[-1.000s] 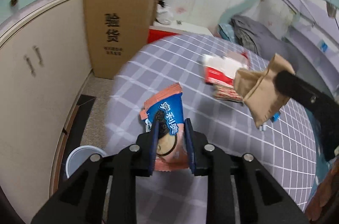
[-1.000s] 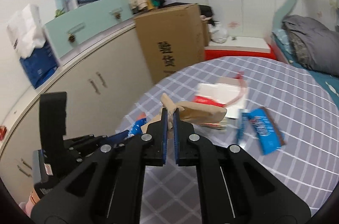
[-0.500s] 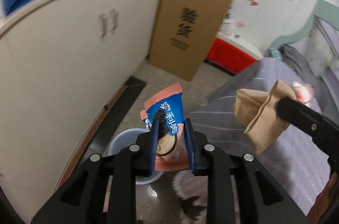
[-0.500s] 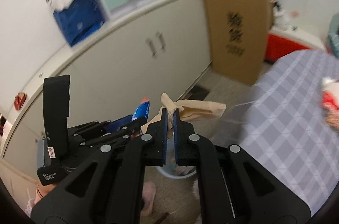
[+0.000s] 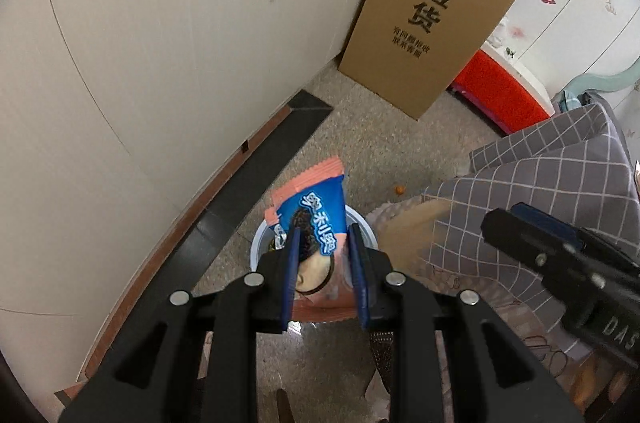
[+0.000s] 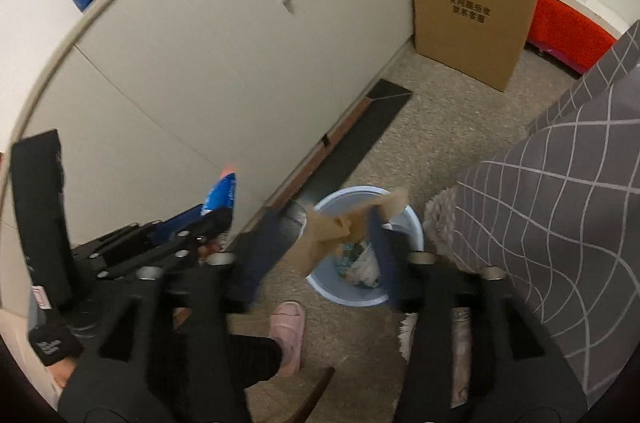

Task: Collect trash
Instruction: 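Carry wrapper and brown paper over the wastebasket and open both tools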

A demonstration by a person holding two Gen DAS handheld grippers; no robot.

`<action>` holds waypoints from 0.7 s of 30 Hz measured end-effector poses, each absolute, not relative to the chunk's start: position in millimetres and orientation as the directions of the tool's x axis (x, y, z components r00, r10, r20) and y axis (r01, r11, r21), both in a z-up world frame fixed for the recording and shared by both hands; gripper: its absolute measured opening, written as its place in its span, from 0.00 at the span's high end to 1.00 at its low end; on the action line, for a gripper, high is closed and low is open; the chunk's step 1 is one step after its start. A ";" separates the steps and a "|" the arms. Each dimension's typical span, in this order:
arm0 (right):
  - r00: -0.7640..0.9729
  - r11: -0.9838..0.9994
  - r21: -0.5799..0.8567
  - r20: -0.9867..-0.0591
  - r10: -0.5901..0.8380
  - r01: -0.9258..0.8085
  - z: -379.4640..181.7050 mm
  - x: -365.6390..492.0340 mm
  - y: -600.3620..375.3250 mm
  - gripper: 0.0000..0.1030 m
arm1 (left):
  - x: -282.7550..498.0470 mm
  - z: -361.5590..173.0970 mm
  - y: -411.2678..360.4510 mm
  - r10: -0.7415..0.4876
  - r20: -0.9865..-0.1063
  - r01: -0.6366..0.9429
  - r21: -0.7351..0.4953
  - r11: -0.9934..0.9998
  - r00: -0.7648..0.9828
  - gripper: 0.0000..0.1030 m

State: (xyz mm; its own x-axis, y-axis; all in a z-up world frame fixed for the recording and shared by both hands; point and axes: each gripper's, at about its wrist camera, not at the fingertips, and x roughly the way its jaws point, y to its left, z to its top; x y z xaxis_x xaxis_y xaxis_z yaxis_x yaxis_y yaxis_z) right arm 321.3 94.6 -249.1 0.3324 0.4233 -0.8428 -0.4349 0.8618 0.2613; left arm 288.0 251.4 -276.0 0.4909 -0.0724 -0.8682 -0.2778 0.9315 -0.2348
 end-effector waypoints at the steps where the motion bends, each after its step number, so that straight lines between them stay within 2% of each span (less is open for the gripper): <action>1: 0.331 0.863 0.261 -0.844 0.422 -0.433 -251.0 320.6 93.8 0.51 | 289.9 -279.1 250.4 -0.077 -0.870 -0.275 -0.236 0.932 0.486 0.78; 10: 0.409 0.886 0.189 -0.833 0.373 -0.424 -244.9 316.4 86.5 0.49 | 296.3 -287.5 232.1 -0.108 -0.876 -0.238 -0.244 0.940 0.470 0.77; 21: 0.558 0.900 0.151 -0.739 0.378 -0.410 -209.7 304.5 70.3 0.47 | 305.9 -272.6 215.3 -0.118 -0.868 -0.198 -0.240 0.950 0.483 0.77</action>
